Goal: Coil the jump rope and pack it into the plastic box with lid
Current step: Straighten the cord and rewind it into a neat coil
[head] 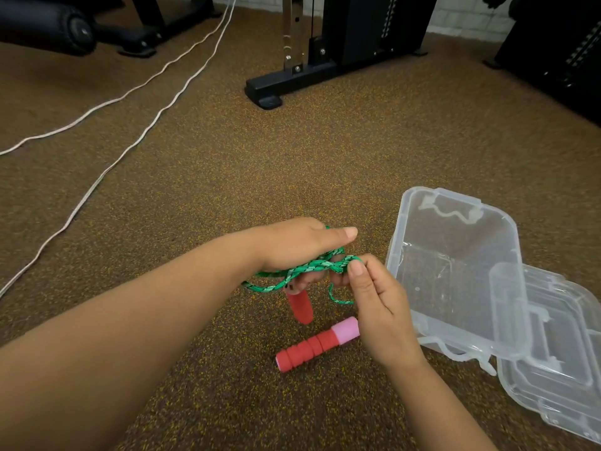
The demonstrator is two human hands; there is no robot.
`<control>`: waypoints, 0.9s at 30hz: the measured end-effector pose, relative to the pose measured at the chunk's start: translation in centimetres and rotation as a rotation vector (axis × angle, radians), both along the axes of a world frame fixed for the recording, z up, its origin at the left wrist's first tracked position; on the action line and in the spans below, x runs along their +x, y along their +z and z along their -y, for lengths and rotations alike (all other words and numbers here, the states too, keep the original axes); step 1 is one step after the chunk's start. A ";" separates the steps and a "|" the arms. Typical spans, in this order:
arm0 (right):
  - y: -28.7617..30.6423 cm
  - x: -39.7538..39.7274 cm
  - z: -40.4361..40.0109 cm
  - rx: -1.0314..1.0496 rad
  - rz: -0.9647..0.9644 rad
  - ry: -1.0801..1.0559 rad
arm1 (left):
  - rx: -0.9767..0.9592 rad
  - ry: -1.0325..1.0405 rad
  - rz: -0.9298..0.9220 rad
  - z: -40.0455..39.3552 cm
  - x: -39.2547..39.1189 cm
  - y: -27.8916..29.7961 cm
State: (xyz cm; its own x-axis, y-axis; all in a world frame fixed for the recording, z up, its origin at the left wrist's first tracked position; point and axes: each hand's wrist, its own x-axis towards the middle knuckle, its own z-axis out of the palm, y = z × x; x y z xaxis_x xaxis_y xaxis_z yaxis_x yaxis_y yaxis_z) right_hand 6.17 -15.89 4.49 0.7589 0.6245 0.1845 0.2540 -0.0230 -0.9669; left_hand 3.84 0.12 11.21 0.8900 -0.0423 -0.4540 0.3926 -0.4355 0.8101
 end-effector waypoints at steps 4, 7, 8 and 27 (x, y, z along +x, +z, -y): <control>0.0 0.0 0.0 0.069 -0.097 0.035 | -0.160 0.020 -0.076 -0.6 -0.1 -0.5; -0.1 0.4 0.3 0.090 -0.115 -0.011 | -0.180 0.048 -0.084 -1.1 -0.3 -0.9; 0.0 0.5 0.3 0.109 -0.152 -0.070 | -0.202 0.065 -0.084 -1.3 -0.3 -1.0; 2.0 3.6 0.5 -0.197 0.190 -0.324 | -0.447 0.277 -0.028 -2.8 -0.1 -1.4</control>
